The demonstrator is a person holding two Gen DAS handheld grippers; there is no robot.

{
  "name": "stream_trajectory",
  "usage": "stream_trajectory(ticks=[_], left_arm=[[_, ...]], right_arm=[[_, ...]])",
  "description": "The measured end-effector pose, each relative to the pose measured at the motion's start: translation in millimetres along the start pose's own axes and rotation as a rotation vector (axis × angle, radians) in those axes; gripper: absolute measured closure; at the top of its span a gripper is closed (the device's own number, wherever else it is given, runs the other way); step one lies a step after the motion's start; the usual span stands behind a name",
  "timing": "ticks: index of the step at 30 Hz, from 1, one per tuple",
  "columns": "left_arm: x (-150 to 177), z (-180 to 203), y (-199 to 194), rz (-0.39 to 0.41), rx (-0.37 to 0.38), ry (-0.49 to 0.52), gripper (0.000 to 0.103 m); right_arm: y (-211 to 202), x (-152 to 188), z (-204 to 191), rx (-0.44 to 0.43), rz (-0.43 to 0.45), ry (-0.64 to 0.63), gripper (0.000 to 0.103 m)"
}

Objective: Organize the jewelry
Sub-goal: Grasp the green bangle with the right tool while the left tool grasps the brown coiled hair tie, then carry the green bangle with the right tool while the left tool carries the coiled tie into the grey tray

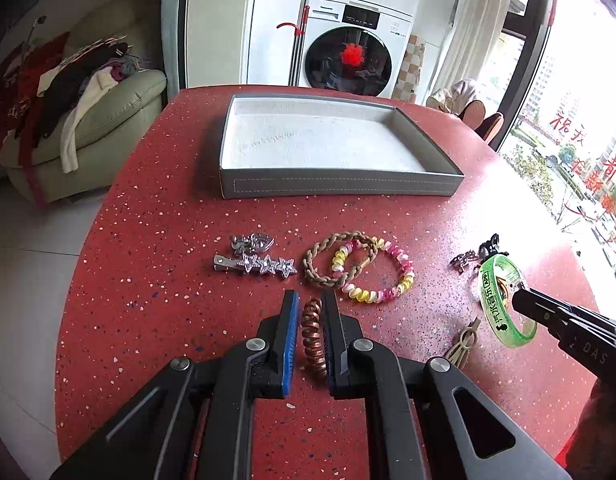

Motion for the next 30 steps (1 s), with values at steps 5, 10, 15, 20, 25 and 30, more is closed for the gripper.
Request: stream_trajectory(ticks=[5, 10, 15, 20, 25, 30], left_arm=[[-20, 3, -4, 0.005, 0.02, 0.013, 0.072], [-10, -2, -2, -0.02, 0.0, -0.004, 0.072], [13, -12, -1, -0.022, -0.059, -0.042, 0.0], [18, -20, 7, -0.038, -0.136, 0.004, 0.0], [26, -24, 30, -0.127, -0.138, 0.026, 0.013], [29, -9, 37, -0.127, -0.111, 0.101, 0.074]], right_arm=[[0, -28, -6, -0.018, 0.024, -0.011, 0.092], [5, -23, -17, -0.056, 0.016, -0.015, 0.092], [9, -8, -18, -0.066, -0.001, -0.018, 0.092], [8, -3, -12, -0.071, 0.0, 0.006, 0.092], [7, 0, -9, -0.07, -0.002, 0.016, 0.092], [9, -2, -10, -0.07, -0.004, 0.01, 0.092]])
Point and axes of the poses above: each gripper's, at about its wrist camera, not at the fingertips, and y roughly the way its jaws point, z to its right, x to its underside, the point moved 10 cm from there along y, roughly the way its jaws point, and after that the axes turned 5 degrees about x, right-handed, at the moved point
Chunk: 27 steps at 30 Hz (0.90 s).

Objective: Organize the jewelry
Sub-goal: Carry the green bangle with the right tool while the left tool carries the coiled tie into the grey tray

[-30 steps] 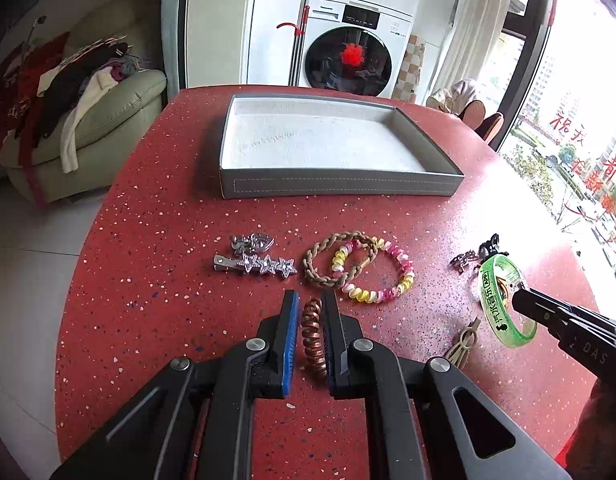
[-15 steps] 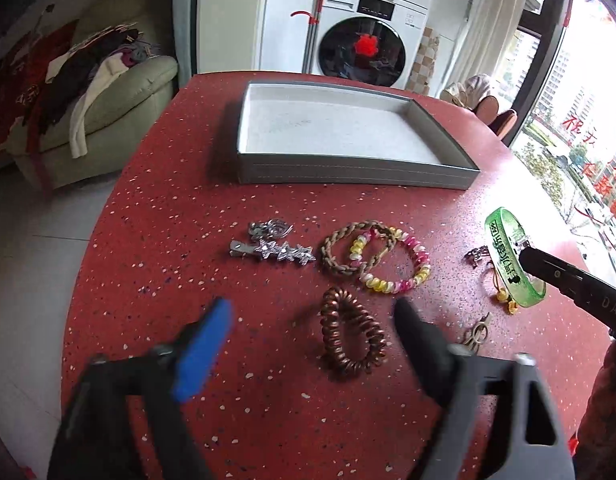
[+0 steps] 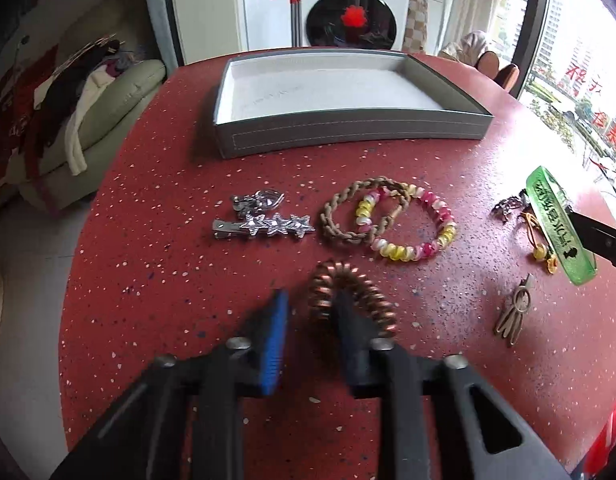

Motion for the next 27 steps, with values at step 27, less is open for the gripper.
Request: stream_trajectory(ticks=[27], left_arm=[[-201, -15, 16, 0.151, 0.078, -0.038, 0.074]], right_arm=[[87, -181, -19, 0.057, 0.014, -0.109, 0.092]])
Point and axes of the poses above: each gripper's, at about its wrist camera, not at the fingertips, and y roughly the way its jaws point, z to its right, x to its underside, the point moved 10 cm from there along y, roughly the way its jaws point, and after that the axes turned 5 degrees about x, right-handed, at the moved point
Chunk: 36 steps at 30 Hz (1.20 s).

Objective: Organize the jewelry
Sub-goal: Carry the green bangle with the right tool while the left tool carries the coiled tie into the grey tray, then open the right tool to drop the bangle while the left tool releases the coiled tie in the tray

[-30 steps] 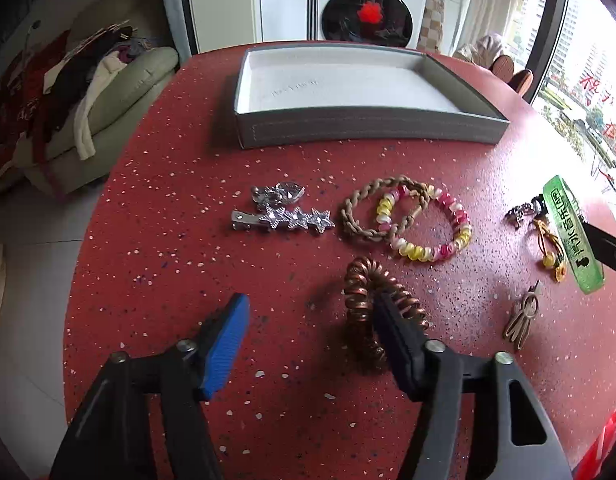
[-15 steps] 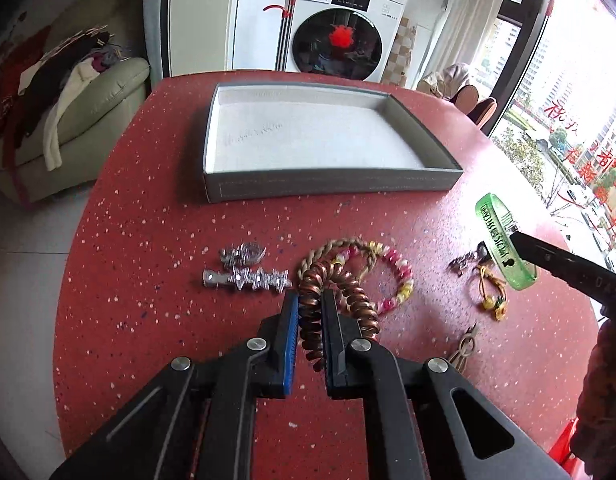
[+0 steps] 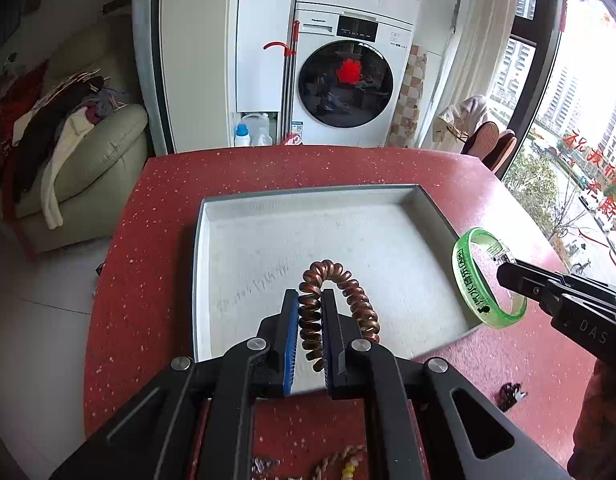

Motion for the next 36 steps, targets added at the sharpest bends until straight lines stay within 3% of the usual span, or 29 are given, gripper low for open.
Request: stream_trajectory(ticks=[5, 12, 20, 22, 24, 26, 36], left_arm=[[-16, -17, 44, -0.021, -0.057, -0.009, 0.074], [-5, -30, 88, -0.077, -0.112, 0.01, 0.074], [11, -28, 106, -0.101, -0.189, 0.076, 0.074], [12, -26, 105, -0.099, -0.209, 0.099, 0.074], [12, -25, 105, -0.101, -0.222, 0.112, 0.073], [12, -25, 105, -0.104, -0.22, 0.105, 0.073], [8, -32, 90, -0.079, -0.196, 0.053, 0.073]], right_arm=[[40, -9, -3, 0.027, -0.037, -0.01, 0.092], [82, 2, -2, 0.069, -0.092, -0.029, 0.092], [97, 16, 1, 0.114, -0.107, -0.059, 0.091], [97, 15, -1, 0.109, -0.106, -0.063, 0.087], [95, 14, -2, 0.099, -0.11, -0.055, 0.068], [89, 12, -2, 0.079, -0.094, -0.037, 0.061], [54, 2, -3, 0.023, -0.036, 0.026, 0.054]])
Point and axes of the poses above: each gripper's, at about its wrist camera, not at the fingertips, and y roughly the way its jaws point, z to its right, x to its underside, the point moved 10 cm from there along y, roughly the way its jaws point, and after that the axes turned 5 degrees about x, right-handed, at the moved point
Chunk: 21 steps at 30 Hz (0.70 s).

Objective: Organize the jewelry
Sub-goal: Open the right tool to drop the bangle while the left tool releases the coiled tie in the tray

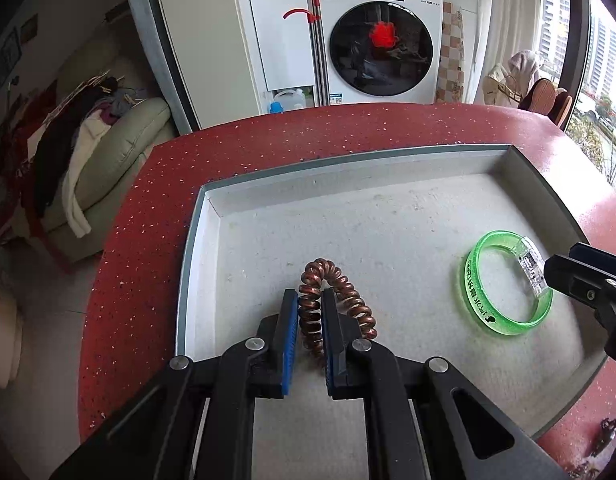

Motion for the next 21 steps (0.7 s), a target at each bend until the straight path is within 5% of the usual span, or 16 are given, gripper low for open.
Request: stream_trajectory(ticks=[8, 10, 11, 16, 18, 21], left_arm=[[-2, -1, -17, 0.037, 0.022, -0.008, 0.073], [-2, -4, -17, 0.026, 0.028, -0.026, 0.011], [-4, -7, -21, 0.048, 0.013, -0.046, 0.0], [-7, -7, -31, 0.091, 0.017, -0.029, 0.0], [-7, -8, -42, 0.124, 0.007, -0.014, 0.0], [0, -5, -59, 0.135, 0.043, 0.0, 0.0]], right_arm=[[-17, 5, -1, -0.012, 0.02, 0.017, 0.049], [-20, 6, -1, -0.013, 0.021, 0.021, 0.049], [-22, 7, 0, -0.014, 0.024, 0.023, 0.049], [-41, 7, 1, -0.058, 0.052, 0.061, 0.042], [-57, 5, 0, -0.096, 0.096, 0.078, 0.021], [-85, 2, 1, -0.151, 0.176, 0.11, 0.016]])
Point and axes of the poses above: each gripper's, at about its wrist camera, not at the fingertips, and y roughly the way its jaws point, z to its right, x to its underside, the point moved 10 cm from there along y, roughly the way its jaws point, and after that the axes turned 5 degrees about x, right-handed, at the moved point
